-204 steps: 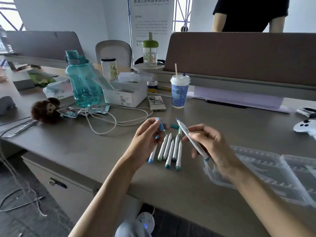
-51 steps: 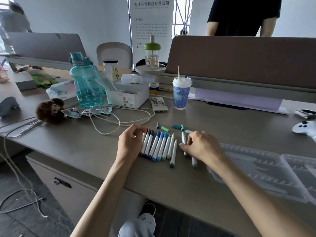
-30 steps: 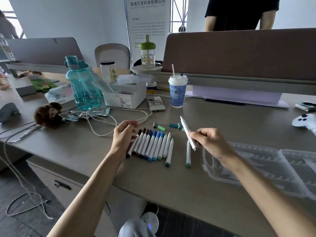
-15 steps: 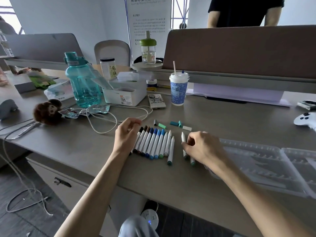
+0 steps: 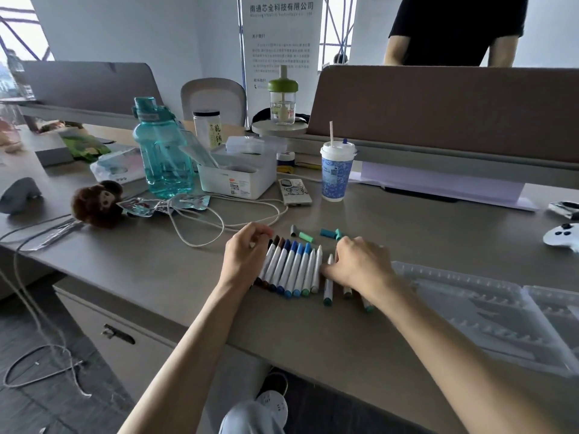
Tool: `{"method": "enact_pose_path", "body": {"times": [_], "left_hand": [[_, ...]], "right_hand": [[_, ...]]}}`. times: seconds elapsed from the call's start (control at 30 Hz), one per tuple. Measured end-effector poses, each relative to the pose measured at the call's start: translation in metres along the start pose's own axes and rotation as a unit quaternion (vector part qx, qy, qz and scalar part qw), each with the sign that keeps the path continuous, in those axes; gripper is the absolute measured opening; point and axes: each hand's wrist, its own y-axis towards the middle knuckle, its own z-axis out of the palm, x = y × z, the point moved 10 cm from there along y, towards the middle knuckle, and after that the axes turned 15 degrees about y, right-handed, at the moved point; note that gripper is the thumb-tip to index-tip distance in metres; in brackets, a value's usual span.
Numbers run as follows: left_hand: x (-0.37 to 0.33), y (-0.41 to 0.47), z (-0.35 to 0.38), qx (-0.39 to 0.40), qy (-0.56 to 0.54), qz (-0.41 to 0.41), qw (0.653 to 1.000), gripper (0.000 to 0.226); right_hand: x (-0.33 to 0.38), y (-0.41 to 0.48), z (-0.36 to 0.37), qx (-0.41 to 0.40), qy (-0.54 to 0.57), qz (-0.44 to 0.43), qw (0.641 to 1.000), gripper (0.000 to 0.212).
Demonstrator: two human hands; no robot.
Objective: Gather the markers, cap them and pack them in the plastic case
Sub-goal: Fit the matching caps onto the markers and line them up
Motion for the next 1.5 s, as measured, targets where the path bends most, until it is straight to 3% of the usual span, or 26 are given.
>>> {"method": "enact_pose_path", "body": {"times": [0.13, 0.23, 0.37, 0.47, 0.6, 0.8, 0.87, 0.97, 1.03, 1.17, 1.3, 1.5], "left_hand": [[-0.001, -0.001, 0.001, 0.008, 0.019, -0.005, 1.0, 0.019], [-0.014, 0.002, -0.003, -0.006, 0.092, 0.032, 0.995, 0.014], [-0.065, 0.01, 0.023, 0.007, 0.218, 0.207, 0.954, 0.014], [-0.084, 0.018, 0.079, 0.093, 0.298, 0.279, 0.908, 0.023], [-0.089, 0.032, 0.131, 0.16, 0.404, 0.274, 0.858, 0.029], [-0.081, 0.043, 0.149, 0.184, 0.455, 0.238, 0.838, 0.026], [-0.084, 0.041, 0.142, 0.162, 0.406, 0.231, 0.869, 0.025], [-0.099, 0.029, 0.115, 0.116, 0.222, 0.208, 0.946, 0.018], [-0.102, 0.011, 0.099, 0.119, 0.112, 0.181, 0.97, 0.012], [-0.103, -0.022, 0.071, 0.136, -0.05, 0.174, 0.974, 0.019], [-0.092, -0.038, 0.048, 0.142, -0.234, 0.109, 0.956, 0.009], [-0.09, -0.046, 0.043, 0.155, -0.244, 0.091, 0.953, 0.014]], "right_hand": [[-0.008, 0.011, -0.003, 0.012, 0.044, 0.041, 0.998, 0.043], [-0.029, 0.014, -0.016, -0.017, 0.236, 0.049, 0.97, 0.043], [-0.055, -0.006, -0.045, -0.065, 0.566, 0.038, 0.821, 0.015], [-0.076, -0.022, -0.047, -0.073, 0.615, 0.057, 0.783, 0.011], [-0.091, -0.031, -0.043, -0.071, 0.636, 0.075, 0.765, 0.011], [-0.096, -0.027, -0.046, -0.084, 0.657, 0.068, 0.746, 0.012], [-0.097, -0.027, -0.044, -0.084, 0.657, 0.071, 0.746, 0.012], [-0.094, -0.029, -0.047, -0.088, 0.654, 0.058, 0.749, 0.009], [-0.089, -0.031, -0.051, -0.094, 0.646, 0.035, 0.757, 0.004], [-0.071, -0.041, -0.063, -0.102, 0.617, -0.04, 0.78, 0.008], [-0.053, -0.05, -0.073, -0.096, 0.611, -0.097, 0.78, 0.006], [-0.047, -0.056, -0.075, -0.09, 0.583, -0.144, 0.795, 0.005]]}}
